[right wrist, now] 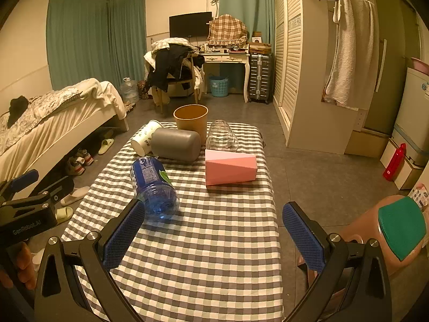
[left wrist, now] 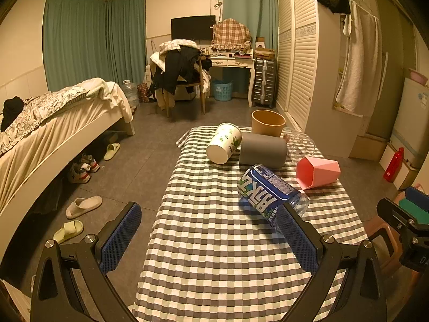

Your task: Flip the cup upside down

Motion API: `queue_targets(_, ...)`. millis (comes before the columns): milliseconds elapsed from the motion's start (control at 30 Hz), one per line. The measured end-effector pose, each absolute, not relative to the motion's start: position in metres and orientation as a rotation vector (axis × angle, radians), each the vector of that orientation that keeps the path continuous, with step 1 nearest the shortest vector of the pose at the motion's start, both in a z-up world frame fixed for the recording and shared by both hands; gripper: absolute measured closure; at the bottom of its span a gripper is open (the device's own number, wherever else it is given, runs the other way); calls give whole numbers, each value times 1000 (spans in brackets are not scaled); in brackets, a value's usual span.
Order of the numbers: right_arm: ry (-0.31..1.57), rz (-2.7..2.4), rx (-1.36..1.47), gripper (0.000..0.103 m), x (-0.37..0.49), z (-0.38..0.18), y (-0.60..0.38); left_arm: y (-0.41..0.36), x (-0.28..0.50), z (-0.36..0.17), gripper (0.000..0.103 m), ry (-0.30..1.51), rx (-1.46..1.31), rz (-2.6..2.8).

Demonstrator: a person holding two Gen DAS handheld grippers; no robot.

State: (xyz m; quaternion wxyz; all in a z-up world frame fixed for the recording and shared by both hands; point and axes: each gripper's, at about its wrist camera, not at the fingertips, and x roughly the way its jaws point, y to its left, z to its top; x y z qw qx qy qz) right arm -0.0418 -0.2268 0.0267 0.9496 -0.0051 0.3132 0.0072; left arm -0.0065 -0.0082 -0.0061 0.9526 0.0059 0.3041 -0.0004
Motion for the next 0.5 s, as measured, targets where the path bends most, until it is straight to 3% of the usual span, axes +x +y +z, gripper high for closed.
queue_targets(500, 630, 32, -24, 0, -45, 28, -222, -9, -8, -8, 0, 618, 11, 3)
